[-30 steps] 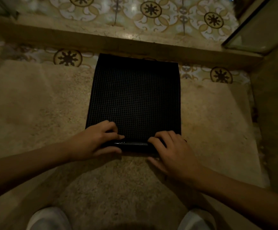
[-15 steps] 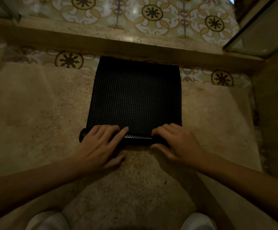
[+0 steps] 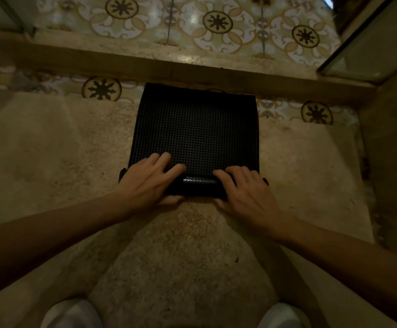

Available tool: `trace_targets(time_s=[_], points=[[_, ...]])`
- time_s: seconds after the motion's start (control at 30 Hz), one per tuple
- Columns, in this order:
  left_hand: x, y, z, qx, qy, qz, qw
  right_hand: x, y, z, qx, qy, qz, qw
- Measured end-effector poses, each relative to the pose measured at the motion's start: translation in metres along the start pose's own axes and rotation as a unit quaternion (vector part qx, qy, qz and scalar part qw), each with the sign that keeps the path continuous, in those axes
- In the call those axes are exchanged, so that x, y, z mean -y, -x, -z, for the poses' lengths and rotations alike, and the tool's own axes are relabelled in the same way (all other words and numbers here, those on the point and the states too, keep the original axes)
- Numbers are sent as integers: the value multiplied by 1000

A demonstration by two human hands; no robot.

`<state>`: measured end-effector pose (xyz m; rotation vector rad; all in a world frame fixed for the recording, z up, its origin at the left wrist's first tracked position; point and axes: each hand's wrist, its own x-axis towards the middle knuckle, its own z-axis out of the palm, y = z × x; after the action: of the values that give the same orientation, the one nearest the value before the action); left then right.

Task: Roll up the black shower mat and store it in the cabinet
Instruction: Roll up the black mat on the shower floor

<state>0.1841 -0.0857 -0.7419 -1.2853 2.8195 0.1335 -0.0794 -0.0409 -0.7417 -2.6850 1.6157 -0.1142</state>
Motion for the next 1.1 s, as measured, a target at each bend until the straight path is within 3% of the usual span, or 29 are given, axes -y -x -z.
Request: trace_targets(time_s=[0.2,0.33,0.67,0.97,1.1], points=[[10,-4,6,-11,43,-41,998,-13,-10,4,-3,-9,42,999],[3,-3,4,-52,20,-7,998,-8,-8,6,-1,24,20,1000],[7,-16,14,-14,57,37,998,-23,-29,16,48,-68,-12,996],[3,-10,14,-14,28,-3,999,-20,-23,11,60,-33,27,997],[0,-7,12,-25,37,-17,999,-15,-16,11,25,-27,34,999]])
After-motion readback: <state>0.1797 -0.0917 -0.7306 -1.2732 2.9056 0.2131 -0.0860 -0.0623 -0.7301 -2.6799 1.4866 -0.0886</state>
